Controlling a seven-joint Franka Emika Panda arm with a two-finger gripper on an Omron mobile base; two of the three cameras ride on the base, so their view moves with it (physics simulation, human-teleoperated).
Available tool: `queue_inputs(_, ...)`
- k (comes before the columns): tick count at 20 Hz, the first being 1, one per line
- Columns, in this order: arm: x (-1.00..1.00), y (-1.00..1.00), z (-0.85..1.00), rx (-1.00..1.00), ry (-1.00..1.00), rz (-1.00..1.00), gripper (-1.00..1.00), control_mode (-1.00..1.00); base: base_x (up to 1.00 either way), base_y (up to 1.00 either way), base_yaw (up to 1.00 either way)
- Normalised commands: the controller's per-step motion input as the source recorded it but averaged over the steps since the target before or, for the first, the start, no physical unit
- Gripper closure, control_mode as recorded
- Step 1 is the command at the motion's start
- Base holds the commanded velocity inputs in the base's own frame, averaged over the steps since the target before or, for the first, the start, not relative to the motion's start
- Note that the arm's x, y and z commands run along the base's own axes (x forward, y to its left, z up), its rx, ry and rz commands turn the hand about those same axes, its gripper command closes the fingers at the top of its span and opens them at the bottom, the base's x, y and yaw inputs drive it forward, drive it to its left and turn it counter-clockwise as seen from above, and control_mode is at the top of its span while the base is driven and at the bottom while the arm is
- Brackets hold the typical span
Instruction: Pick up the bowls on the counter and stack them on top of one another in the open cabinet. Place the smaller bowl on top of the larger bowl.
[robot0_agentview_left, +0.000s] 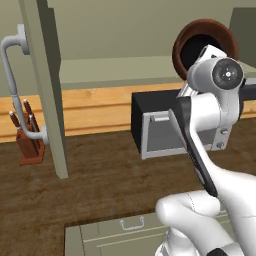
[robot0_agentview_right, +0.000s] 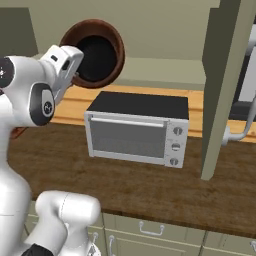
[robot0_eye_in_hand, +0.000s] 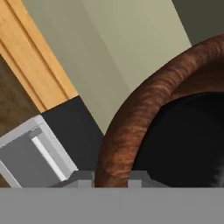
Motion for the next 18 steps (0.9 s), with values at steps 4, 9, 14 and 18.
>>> queue_inputs(4, 0.80, 0.00, 0.00, 0.00, 0.07, 0.00, 1.00, -1.00, 0.00, 0.00, 0.00)
queue_inputs(9, 0.97, 0.03, 0.00, 0.00, 0.00, 0.00, 1.00, -1.00, 0.00, 0.00, 0.00)
queue_inputs(14, 0.99, 0.05, 0.00, -0.02, 0.00, 0.00, 1.00, -1.00, 0.00, 0.00, 0.00)
queue_inputs(18, 1.00, 0.08, 0.00, -0.01, 0.00, 0.00, 1.00, -1.00, 0.00, 0.00, 0.00)
